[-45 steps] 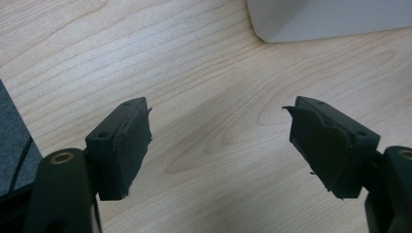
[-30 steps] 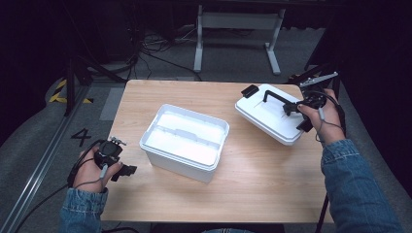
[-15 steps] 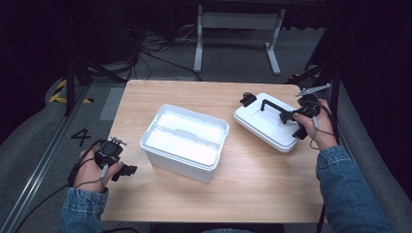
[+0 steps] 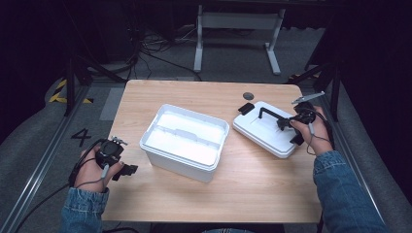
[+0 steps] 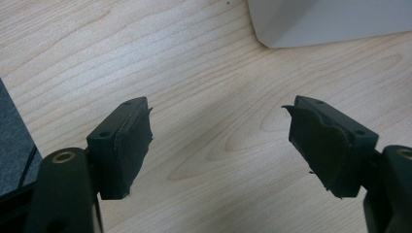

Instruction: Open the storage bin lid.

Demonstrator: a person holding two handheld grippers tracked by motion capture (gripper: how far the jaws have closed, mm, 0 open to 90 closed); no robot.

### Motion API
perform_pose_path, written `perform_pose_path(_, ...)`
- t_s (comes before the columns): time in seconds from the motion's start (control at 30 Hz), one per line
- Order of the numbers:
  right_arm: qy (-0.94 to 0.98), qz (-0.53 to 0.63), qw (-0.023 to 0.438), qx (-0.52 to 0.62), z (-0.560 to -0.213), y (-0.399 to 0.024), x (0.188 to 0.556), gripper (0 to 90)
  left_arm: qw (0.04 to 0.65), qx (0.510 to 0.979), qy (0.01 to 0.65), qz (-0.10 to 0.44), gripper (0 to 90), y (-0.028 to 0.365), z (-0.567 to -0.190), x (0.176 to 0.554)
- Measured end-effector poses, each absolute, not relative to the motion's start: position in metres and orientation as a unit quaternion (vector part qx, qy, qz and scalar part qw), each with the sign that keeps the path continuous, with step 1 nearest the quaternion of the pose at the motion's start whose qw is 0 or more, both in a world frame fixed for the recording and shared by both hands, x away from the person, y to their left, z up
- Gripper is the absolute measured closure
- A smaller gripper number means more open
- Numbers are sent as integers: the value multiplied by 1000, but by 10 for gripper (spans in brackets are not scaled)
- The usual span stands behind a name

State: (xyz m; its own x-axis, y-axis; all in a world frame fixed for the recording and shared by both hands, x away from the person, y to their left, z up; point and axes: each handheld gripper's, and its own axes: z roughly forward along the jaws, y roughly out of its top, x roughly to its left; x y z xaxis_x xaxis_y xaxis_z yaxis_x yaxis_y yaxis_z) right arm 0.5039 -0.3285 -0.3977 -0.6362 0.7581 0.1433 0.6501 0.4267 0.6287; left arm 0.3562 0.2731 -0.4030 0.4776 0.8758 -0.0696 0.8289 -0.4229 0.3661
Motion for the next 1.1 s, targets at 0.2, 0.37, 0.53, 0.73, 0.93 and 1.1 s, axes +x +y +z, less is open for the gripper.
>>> perform_pose_path(0.2, 838, 338, 80, 420, -405, -329, 502, 850, 180, 839, 509, 70, 241, 272, -403, 356)
perform_pose_path(0.37, 836, 341, 76, 423, -412, -330, 500, 849, 182, 841, 505, 70, 242, 272, -403, 356)
perform_pose_path(0.53, 836, 338, 71, 427, -421, -332, 499, 848, 181, 841, 506, 71, 242, 271, -403, 356)
perform_pose_path(0.73, 835, 332, 64, 433, -430, -333, 499, 845, 180, 841, 505, 70, 241, 270, -403, 357)
perform_pose_path(0.93, 836, 326, 60, 438, -437, -334, 499, 842, 180, 841, 505, 67, 241, 270, -403, 357)
perform_pose_path(1.1, 832, 331, 56, 441, -437, -335, 500, 827, 180, 841, 505, 68, 240, 270, -403, 357)
